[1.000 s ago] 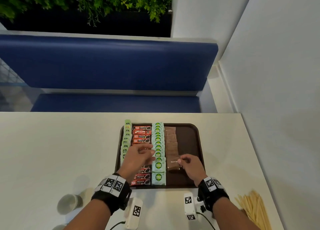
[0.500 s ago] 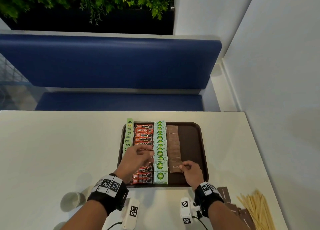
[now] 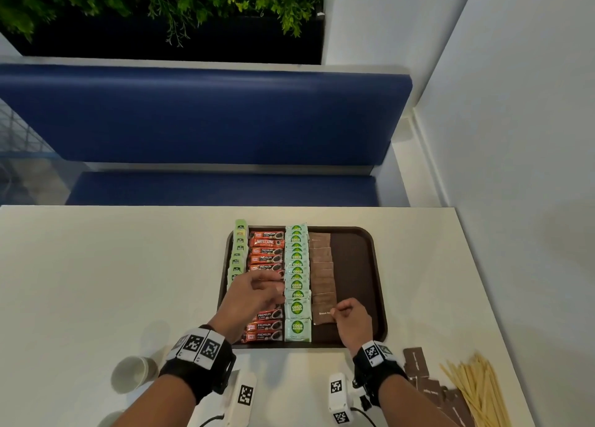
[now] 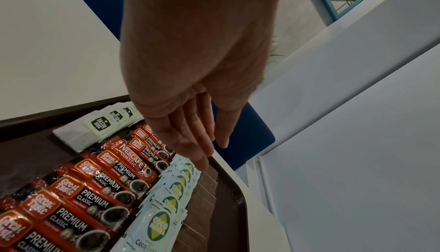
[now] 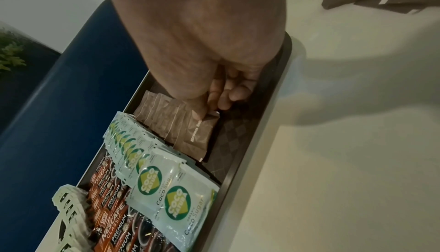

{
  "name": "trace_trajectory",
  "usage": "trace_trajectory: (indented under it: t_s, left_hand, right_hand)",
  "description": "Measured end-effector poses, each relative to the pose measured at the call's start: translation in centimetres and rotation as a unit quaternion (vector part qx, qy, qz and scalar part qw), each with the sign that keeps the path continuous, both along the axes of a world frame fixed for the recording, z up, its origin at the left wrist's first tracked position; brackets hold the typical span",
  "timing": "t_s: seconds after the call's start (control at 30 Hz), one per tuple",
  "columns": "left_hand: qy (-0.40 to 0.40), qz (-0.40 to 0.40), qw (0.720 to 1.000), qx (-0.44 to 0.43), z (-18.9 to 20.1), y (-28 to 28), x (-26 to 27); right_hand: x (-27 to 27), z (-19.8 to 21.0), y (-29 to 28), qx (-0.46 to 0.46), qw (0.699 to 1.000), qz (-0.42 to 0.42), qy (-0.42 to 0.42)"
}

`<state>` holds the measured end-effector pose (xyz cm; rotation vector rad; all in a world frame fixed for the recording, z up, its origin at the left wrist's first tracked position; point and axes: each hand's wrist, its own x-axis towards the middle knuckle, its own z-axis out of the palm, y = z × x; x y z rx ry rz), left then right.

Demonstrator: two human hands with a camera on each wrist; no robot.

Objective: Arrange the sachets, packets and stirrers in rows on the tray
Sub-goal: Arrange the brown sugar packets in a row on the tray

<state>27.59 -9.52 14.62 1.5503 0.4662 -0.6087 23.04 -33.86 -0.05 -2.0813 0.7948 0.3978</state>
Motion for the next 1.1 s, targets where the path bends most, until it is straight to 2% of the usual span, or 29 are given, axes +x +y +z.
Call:
trace_trajectory:
  t_s: [0.13,0.23,0.33,0.5,0.57,0.63,0.77,0.83,0.97,1.1]
  left_hand:
    - [-0.001,-0.003,1.0,0.014,-0.1,-0.3,-0.1]
    - [-0.005,-0.013,1.0,0.018,-0.3,-1.6,0.0]
    - [-0.021,-0.043,0.999,0.023,-0.7,-4.7,0.2]
    - [-0.035,-0.199,0.978,0.056,-3.6,-14.6,-1.9]
    - [-0.056,-0.303,0.948,0.077,-5.2,-18.6,-3.8]
    - [-0.099,-0.412,0.896,0.132,-6.5,-22.0,-5.9]
    - [-0.183,-0.513,0.813,0.204,-9.2,-26.5,-9.6]
    - [-0.198,-0.54,0.777,0.256,-10.1,-27.8,-11.2]
    - [-0.198,-0.576,0.719,0.334,-11.2,-28.7,-13.5]
    - [-0.222,-0.582,0.698,0.353,-12.5,-28.9,-14.5]
  right_hand:
    - [-0.1,0.4,0.1,0.0,1.0,-0.005,0.001]
    - [-0.6,1.3,-0.6,-0.002,1.0,-0.01,-0.025]
    - [-2.3,3.1,-1.7,0.035,0.997,-0.021,-0.061]
    - [-10.2,5.7,-5.5,0.063,0.986,-0.098,-0.119]
    - [-14.2,6.5,-6.9,0.055,0.977,-0.161,-0.125]
    - [-18.1,6.8,-8.4,0.007,0.963,-0.241,-0.123]
    - [-23.7,5.8,-10.6,-0.06,0.921,-0.377,-0.071]
    - [-25.1,4.5,-11.2,-0.083,0.922,-0.375,-0.055]
    - [-25.1,3.0,-11.5,-0.111,0.94,-0.319,-0.046]
    - [-24.1,2.9,-11.4,-0.136,0.958,-0.252,-0.009]
